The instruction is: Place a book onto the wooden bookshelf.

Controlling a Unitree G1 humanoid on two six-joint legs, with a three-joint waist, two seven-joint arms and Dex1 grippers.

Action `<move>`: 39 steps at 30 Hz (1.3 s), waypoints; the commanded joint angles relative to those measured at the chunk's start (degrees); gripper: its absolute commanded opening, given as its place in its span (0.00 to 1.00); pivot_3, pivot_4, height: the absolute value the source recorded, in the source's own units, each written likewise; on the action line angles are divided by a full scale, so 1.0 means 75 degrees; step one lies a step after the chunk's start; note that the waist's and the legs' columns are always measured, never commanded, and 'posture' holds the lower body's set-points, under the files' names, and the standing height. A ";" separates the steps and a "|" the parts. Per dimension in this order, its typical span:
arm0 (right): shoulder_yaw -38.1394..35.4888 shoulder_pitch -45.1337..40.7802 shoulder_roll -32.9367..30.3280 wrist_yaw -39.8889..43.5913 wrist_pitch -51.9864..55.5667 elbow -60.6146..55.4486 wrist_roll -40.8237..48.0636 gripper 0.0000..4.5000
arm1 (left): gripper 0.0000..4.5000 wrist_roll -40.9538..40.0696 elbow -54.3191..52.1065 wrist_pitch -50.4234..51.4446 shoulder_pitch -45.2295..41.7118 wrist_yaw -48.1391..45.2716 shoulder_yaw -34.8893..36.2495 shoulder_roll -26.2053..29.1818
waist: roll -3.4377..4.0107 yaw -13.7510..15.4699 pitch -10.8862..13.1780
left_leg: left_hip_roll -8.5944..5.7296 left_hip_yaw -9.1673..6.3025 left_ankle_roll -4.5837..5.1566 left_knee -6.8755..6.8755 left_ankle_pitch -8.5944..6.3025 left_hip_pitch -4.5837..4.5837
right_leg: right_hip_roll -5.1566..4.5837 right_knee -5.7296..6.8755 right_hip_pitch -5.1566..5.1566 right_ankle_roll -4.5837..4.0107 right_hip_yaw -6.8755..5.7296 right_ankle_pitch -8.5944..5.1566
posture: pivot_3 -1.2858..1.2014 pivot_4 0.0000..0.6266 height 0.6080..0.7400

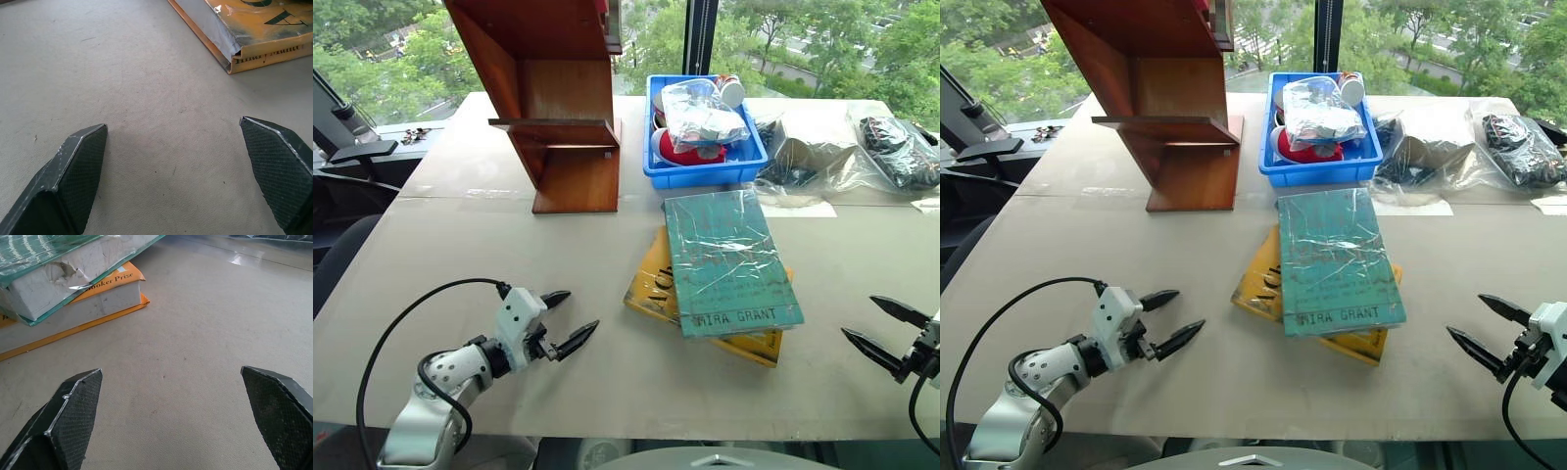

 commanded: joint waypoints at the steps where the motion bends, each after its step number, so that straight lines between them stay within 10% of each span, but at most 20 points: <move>1: -0.0218 -0.0020 -0.0130 0.0130 -0.0050 0.0018 0.0094 1.00 | 0.99 -0.0077 -0.0346 0.0045 0.0061 -0.0048 0.0114 0.0078 | 0.0000 0.0000 0.0000 | 0.0000 0.0000 0.0000 0.0000 0.0000 0.0000 | 0.0000 0.0000 0.0000 0.0000 0.0000 0.0000 | 0.52 0.24 1.00; 23: -0.0213 -0.0084 -0.0068 0.0205 -0.0268 0.0310 -0.0039 1.00 | 0.99 -0.0320 -0.0390 0.0098 -0.0043 -0.0341 0.0230 0.0091 | -0.0006 0.0002 0.0005 | 0.0000 0.0035 0.0000 0.0000 0.0000 -0.0001 | 0.0001 0.0000 -0.0001 -0.0001 -0.0001 0.0000 | 0.52 0.24 1.00; 39: 0.0460 -0.1823 0.0324 -0.3846 0.2593 -0.1516 -0.0671 1.00 | 0.99 -0.1611 0.0577 0.0825 -0.2743 -0.2808 0.0549 0.1759 | -0.0010 -0.0014 0.0012 | -0.0026 0.0042 0.0000 0.0000 0.0001 -0.0014 | 0.0005 0.0001 -0.0014 -0.0028 -0.0002 0.0017 | 0.52 0.24 1.00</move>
